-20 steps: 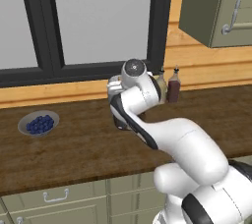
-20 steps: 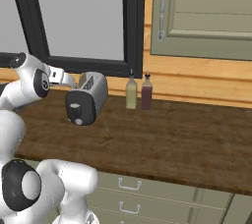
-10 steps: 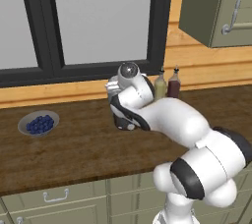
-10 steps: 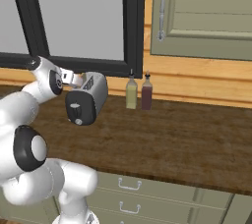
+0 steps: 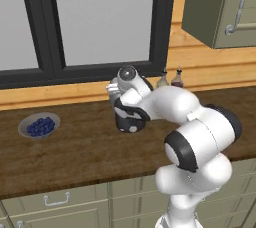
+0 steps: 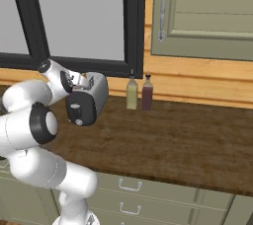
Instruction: Start the toaster. Once the lever pops up, take the bread to the plate on the dining counter.
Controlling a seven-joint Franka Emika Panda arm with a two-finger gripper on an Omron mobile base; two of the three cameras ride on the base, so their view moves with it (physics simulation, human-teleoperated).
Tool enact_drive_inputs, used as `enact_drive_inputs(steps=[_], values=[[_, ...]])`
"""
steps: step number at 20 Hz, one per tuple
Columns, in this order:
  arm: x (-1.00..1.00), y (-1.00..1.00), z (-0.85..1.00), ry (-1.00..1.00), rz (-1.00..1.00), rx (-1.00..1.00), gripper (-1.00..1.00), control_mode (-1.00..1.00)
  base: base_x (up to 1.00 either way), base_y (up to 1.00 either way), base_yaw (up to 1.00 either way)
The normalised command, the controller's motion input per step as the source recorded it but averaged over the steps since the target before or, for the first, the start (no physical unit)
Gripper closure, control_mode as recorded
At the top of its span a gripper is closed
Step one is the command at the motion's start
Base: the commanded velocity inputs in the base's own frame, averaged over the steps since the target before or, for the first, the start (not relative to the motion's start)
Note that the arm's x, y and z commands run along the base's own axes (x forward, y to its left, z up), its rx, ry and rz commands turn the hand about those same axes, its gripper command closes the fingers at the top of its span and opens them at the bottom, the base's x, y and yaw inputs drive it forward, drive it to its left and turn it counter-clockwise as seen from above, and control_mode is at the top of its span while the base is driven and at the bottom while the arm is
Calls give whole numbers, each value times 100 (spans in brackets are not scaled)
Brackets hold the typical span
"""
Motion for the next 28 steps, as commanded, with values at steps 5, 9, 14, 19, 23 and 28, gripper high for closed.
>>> enact_drive_inputs(steps=[5, 9, 14, 19, 23, 28], values=[[30, 7, -18, 0, 0, 0, -100, -100, 0, 0, 0], [29, 11, -19, 0, 0, 0, -100, -100, 0, 0, 0], [41, 12, -23, 0, -1, -1, -100, -100, 0, 0, 0], [33, 0, -34, 3, -5, 0, -100, -100, 0, 0, 0], [24, -11, -37, 1, -7, 0, -100, -100, 0, 0, 0], [22, -29, -34, 0, -9, 0, 100, -100, 0, 0, 0]])
